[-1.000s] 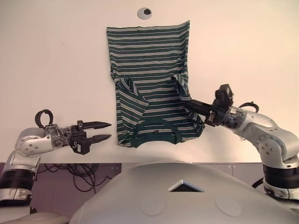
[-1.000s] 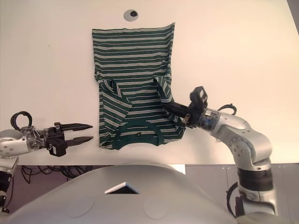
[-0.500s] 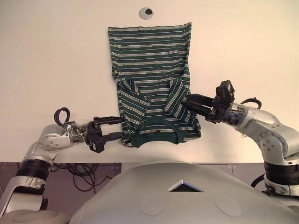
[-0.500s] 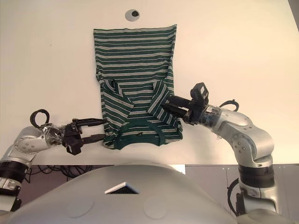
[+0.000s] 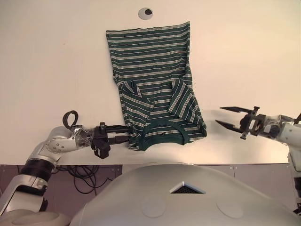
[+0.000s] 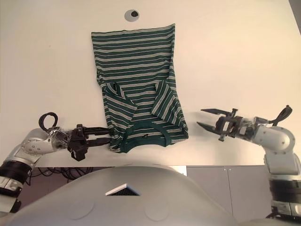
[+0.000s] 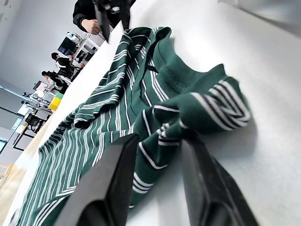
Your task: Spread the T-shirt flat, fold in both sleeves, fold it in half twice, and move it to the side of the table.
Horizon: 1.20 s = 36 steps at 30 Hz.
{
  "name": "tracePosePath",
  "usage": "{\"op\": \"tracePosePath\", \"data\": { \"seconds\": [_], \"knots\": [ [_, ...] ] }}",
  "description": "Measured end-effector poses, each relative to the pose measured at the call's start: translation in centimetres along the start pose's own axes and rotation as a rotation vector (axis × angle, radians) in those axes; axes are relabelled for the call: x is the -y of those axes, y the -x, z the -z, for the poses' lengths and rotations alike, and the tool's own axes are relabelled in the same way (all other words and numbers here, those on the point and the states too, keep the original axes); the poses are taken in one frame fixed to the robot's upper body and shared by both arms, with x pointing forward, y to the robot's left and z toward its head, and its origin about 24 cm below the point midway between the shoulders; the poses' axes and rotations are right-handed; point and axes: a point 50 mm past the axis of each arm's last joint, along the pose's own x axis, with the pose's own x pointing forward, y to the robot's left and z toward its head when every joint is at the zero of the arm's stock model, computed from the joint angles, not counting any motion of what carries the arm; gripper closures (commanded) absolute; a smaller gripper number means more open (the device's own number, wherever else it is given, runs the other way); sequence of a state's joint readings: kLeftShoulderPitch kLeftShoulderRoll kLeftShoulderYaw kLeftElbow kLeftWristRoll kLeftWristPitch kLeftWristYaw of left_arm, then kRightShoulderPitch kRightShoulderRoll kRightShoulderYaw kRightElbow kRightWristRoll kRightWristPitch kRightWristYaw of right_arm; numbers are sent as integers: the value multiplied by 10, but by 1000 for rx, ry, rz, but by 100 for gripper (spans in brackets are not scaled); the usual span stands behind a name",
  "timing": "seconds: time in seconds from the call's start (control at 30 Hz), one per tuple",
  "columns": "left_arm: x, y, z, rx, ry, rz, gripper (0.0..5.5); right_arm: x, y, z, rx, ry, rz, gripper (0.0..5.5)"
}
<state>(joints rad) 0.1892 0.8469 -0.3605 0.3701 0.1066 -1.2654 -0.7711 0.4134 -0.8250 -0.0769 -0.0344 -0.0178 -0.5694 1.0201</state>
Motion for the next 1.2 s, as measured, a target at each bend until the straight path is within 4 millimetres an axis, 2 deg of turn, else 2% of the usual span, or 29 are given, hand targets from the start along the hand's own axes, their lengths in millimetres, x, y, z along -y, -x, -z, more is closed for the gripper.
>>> {"op": "tracePosePath", "data": {
  "seconds": [0.27, 0.37, 0.5, 0.8, 0.9, 1.0, 1.1, 1.2],
  "knots": [
    [-5, 1, -3, 31, -78, 24, 517, -3, -15, -5, 108, 473, -50, 329],
    [-7, 1, -4, 43, -108, 27, 545, -2, -18, -6, 137, 562, -54, 329],
    [-8, 1, -4, 48, -122, 23, 548, 0, -27, -10, 183, 634, -65, 329],
    [-8, 1, -5, 51, -125, 33, 550, -5, -44, -16, 253, 654, -103, 467],
    [-9, 0, -5, 42, -115, 54, 550, -9, -50, -18, 268, 600, -119, 521],
    [-7, -3, -6, 23, -14, 87, 550, -21, -48, -19, 278, 357, -148, 547],
    [3, -7, -12, 17, 220, 146, 550, -28, -41, -22, 297, 78, -182, 547],
    [14, -1, -23, 24, 571, 250, 550, -24, -28, -27, 338, -198, -240, 547]
  ]
}}
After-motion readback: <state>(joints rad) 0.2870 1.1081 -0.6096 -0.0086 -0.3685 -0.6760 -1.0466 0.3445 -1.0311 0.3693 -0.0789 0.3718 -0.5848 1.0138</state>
